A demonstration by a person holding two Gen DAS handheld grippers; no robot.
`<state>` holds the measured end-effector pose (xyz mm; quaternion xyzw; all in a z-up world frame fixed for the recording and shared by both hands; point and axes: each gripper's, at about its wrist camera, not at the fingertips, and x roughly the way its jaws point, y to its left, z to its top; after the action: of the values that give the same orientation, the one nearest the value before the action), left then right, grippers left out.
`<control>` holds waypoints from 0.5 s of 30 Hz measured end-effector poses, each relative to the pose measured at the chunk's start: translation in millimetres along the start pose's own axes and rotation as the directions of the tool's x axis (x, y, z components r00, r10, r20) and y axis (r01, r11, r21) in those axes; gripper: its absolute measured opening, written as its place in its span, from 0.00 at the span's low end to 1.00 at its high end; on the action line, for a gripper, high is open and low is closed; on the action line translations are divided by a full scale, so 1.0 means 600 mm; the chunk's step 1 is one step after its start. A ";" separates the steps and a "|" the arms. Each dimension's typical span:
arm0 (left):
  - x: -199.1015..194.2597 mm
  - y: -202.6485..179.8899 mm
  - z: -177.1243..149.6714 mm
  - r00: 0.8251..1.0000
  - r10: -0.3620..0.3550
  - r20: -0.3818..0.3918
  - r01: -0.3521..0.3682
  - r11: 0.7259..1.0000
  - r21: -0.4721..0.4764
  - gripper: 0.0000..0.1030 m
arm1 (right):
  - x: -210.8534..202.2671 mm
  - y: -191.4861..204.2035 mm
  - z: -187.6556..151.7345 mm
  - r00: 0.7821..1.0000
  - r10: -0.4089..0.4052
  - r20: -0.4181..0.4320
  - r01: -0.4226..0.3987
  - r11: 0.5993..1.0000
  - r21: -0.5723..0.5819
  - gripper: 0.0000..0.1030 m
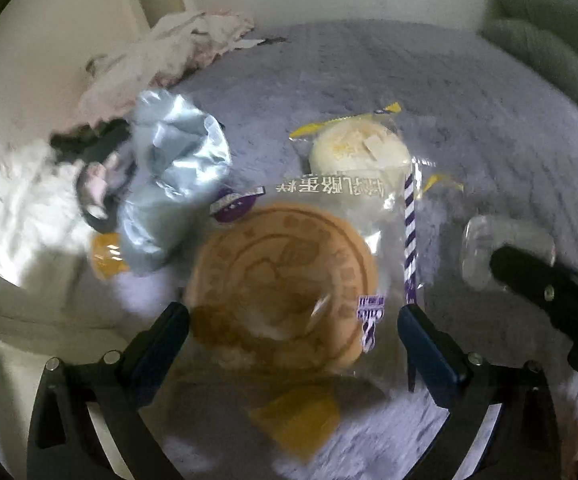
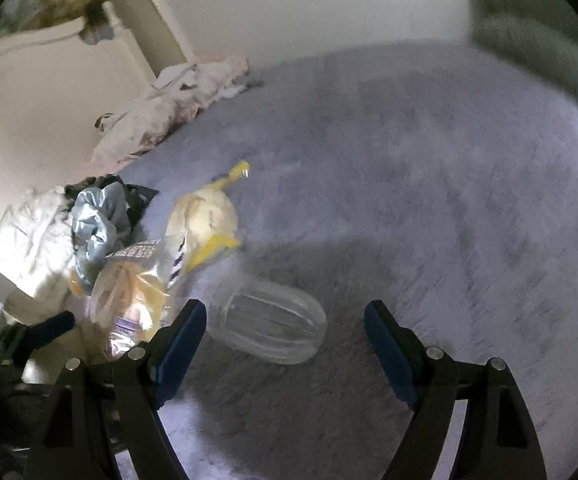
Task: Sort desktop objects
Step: 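Grasp the wrapped round cake with the left tool while the right tool grasps the clear container, then lift the round cake and clear container and carry them toward the white bag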
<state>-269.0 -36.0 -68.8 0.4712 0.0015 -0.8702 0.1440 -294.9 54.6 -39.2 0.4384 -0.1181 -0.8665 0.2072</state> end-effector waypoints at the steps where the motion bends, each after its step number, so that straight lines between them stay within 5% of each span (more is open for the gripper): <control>1: 0.002 0.005 -0.001 1.000 -0.017 0.012 0.018 1.000 -0.026 0.99 | 0.007 -0.009 -0.002 0.999 0.043 -0.024 -0.041 0.998 0.051 0.69; 2: 0.002 0.006 -0.001 1.000 -0.022 0.012 0.022 0.999 -0.030 0.98 | 0.008 -0.013 -0.003 0.998 0.060 -0.030 -0.058 0.996 0.071 0.55; 4: -0.005 0.005 -0.005 1.000 -0.009 0.020 0.009 1.000 -0.024 0.82 | -0.005 -0.011 0.002 0.997 0.077 -0.023 -0.075 0.995 0.069 0.51; 6: -0.017 0.015 -0.011 0.999 -0.032 0.035 0.033 0.999 -0.031 0.79 | -0.023 -0.010 0.009 0.997 0.076 -0.001 -0.075 0.995 0.072 0.38; 15: -0.122 0.000 -0.024 0.982 -0.157 0.105 0.160 0.987 -0.024 0.73 | -0.128 -0.012 0.018 0.982 0.161 0.096 -0.173 0.977 0.128 0.30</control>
<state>-219.5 -15.8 -16.7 0.4217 0.0459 -0.9019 0.0817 -265.1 96.7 18.8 0.4026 -0.2222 -0.8539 0.2439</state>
